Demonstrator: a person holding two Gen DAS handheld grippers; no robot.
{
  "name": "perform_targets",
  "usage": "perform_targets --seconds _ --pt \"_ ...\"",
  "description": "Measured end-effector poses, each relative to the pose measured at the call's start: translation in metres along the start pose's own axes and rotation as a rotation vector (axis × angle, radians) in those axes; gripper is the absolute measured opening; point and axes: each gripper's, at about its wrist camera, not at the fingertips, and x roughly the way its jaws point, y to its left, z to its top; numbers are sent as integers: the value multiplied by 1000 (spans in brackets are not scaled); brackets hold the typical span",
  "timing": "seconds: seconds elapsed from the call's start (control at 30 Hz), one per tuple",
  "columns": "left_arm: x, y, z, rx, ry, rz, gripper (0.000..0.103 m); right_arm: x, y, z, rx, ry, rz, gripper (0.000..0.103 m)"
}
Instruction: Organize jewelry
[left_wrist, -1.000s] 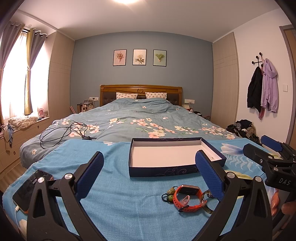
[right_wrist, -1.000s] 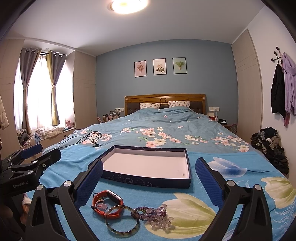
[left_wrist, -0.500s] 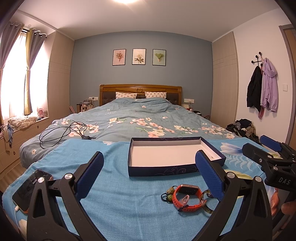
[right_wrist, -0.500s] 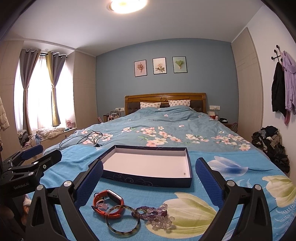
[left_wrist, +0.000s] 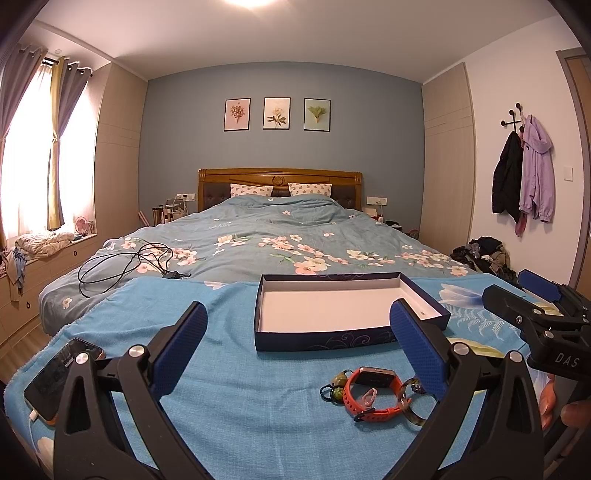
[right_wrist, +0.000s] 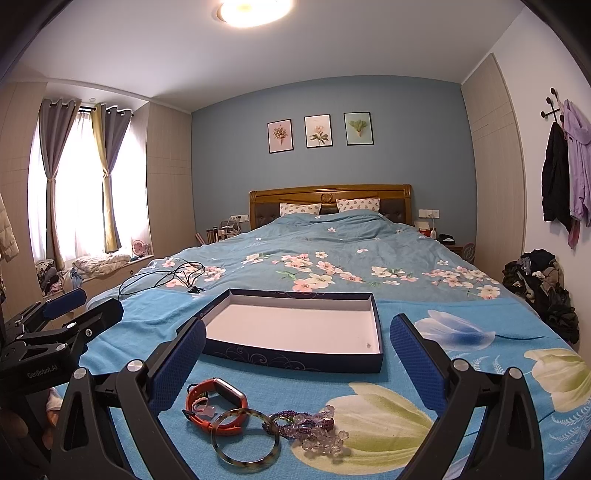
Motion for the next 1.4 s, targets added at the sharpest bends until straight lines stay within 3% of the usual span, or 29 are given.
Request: perform_targets --seconds 1.4 --pt "-5 -2 4 7 13 -9 97 5 -1 -7 14 17 5 96"
